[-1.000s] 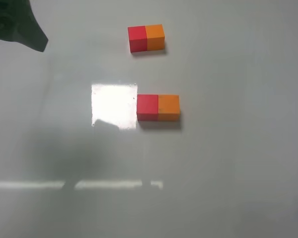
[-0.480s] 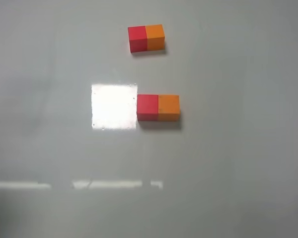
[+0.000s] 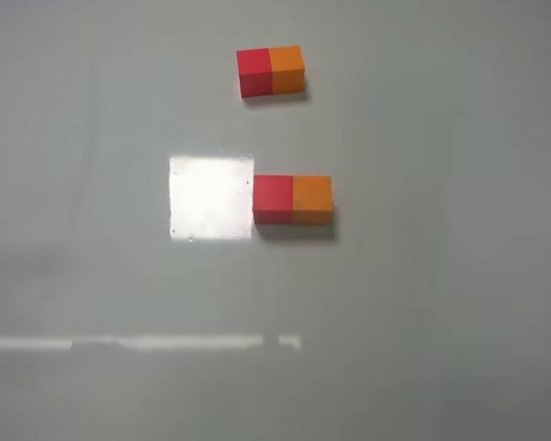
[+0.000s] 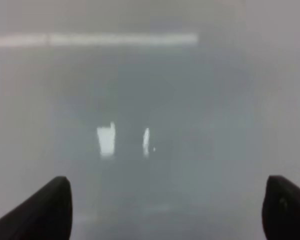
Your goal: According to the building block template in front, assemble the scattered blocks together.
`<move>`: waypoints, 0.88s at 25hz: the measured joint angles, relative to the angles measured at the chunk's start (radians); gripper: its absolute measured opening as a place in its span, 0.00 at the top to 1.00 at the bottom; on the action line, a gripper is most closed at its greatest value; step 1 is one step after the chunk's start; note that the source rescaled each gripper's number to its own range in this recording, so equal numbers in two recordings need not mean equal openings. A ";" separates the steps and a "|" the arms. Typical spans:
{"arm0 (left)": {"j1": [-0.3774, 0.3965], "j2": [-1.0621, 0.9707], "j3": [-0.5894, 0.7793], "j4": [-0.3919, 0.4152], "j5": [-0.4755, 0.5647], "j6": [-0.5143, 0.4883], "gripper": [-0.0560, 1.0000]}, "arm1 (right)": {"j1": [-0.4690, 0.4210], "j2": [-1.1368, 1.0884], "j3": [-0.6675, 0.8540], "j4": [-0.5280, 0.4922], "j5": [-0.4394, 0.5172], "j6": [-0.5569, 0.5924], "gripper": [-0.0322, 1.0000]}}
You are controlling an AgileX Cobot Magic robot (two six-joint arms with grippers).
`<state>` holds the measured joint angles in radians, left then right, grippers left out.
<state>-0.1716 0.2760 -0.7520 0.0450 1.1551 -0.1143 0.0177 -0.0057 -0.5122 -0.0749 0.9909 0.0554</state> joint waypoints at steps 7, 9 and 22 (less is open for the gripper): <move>0.000 -0.168 0.184 -0.135 -0.086 0.136 0.29 | 0.000 0.000 0.000 0.000 0.000 0.000 0.37; 0.000 -0.210 0.232 -0.157 -0.098 0.145 0.29 | 0.000 0.000 0.000 0.000 0.000 0.000 0.37; 0.000 -0.280 0.247 -0.169 -0.104 0.149 0.29 | 0.000 0.000 0.000 0.000 0.000 0.000 0.41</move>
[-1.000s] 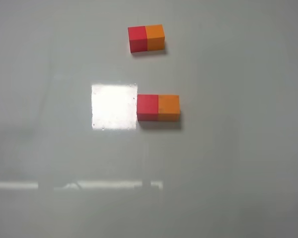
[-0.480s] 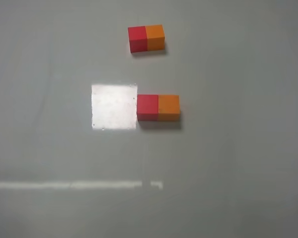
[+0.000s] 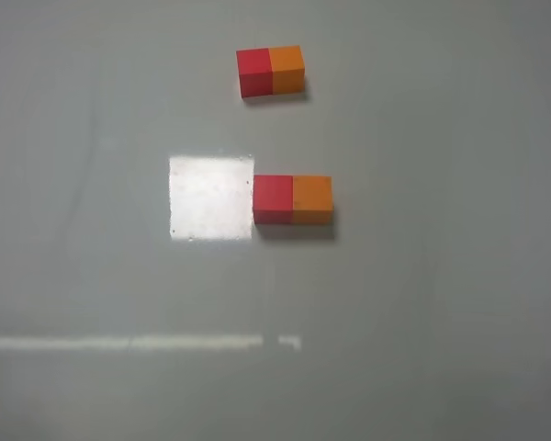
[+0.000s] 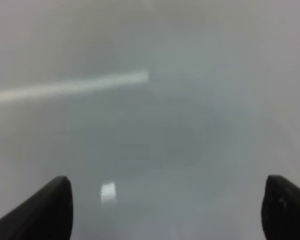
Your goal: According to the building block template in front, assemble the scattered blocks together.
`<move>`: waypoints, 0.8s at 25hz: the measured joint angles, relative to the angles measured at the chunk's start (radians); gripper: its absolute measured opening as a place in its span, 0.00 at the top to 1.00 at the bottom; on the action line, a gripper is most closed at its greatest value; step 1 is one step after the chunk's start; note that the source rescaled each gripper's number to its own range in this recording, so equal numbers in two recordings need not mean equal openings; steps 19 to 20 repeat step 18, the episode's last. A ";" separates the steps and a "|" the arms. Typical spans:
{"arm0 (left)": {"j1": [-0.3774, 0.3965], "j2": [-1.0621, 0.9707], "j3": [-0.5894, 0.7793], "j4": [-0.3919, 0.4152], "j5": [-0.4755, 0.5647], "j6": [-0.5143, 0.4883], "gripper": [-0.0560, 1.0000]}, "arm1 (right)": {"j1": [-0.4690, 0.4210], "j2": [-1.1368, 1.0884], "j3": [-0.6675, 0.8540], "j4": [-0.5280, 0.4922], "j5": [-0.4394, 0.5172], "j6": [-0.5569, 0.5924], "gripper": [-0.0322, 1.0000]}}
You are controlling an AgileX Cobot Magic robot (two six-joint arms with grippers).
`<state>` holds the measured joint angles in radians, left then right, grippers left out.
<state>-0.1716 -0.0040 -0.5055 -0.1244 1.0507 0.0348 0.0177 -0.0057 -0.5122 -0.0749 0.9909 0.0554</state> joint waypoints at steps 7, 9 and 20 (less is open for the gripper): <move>0.149 0.000 0.000 0.000 0.000 0.000 0.29 | 0.000 0.000 0.000 0.000 0.000 0.000 0.41; 0.191 0.000 0.000 0.000 0.000 0.000 0.29 | 0.000 0.000 0.000 0.000 0.000 0.000 0.41; 0.216 0.000 0.000 0.000 0.000 0.000 0.29 | 0.000 0.000 0.000 0.000 0.000 0.002 0.42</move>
